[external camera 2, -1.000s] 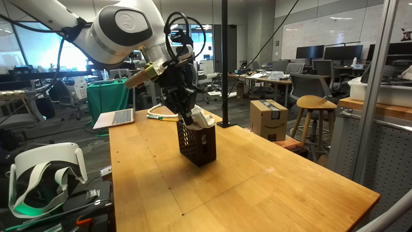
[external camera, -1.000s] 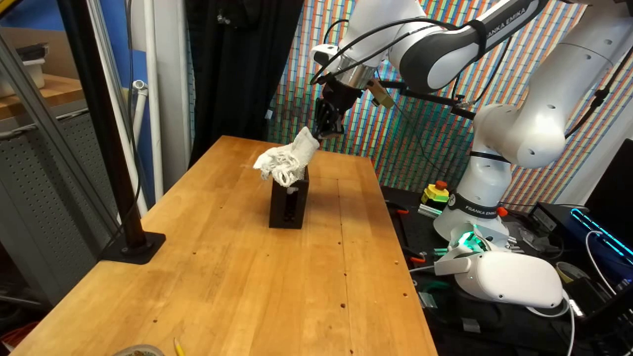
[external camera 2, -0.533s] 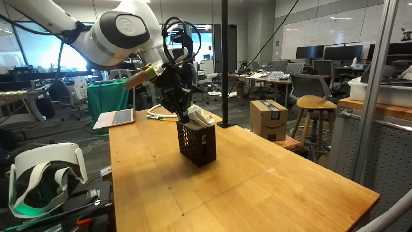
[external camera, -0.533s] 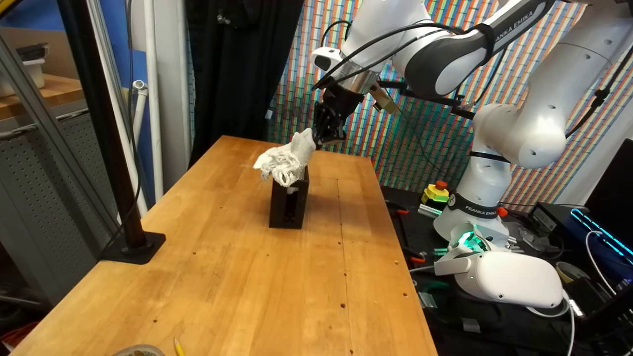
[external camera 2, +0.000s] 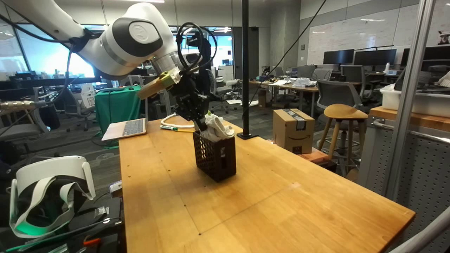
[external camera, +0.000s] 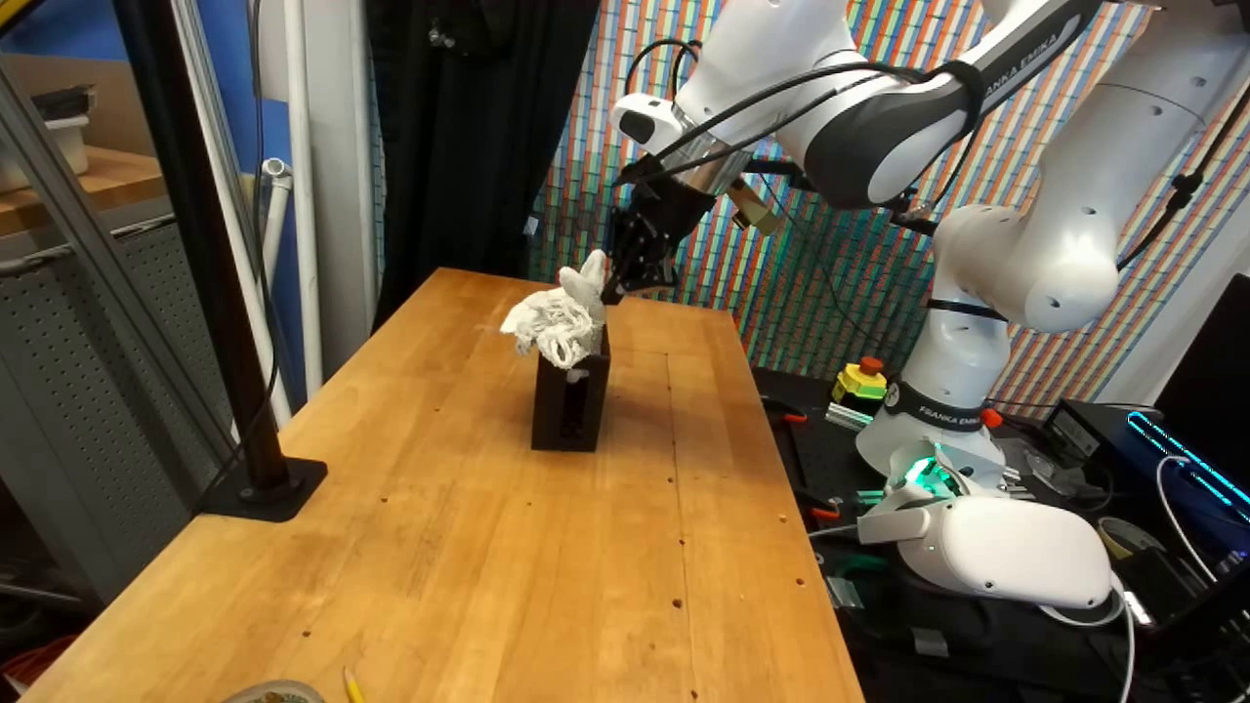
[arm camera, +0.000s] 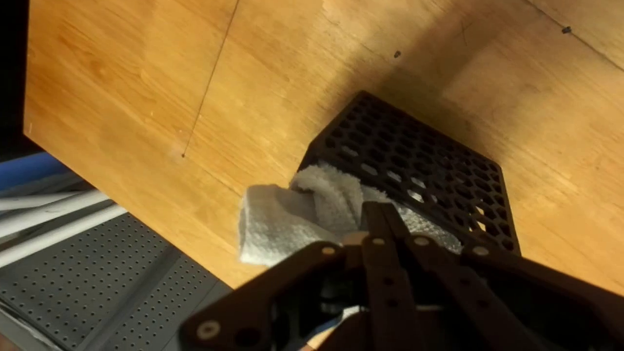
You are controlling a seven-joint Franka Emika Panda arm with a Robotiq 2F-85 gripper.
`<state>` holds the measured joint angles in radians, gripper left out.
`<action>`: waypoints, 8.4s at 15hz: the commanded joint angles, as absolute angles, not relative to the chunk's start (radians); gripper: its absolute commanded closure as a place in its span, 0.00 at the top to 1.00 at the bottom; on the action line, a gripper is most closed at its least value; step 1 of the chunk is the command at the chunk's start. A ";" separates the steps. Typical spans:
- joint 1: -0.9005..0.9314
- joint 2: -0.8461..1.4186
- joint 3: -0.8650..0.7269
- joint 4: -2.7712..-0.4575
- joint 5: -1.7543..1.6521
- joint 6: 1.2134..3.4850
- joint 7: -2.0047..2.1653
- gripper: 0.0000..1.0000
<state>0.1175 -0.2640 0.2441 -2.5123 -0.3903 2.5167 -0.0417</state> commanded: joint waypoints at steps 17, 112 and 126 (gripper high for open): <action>0.145 -0.128 0.259 -2.416 -0.453 2.571 0.010 0.05; 0.200 -0.236 0.205 -2.343 -0.196 2.343 -0.072 0.05; 0.161 -0.294 0.142 -2.468 -0.206 2.354 -0.104 0.05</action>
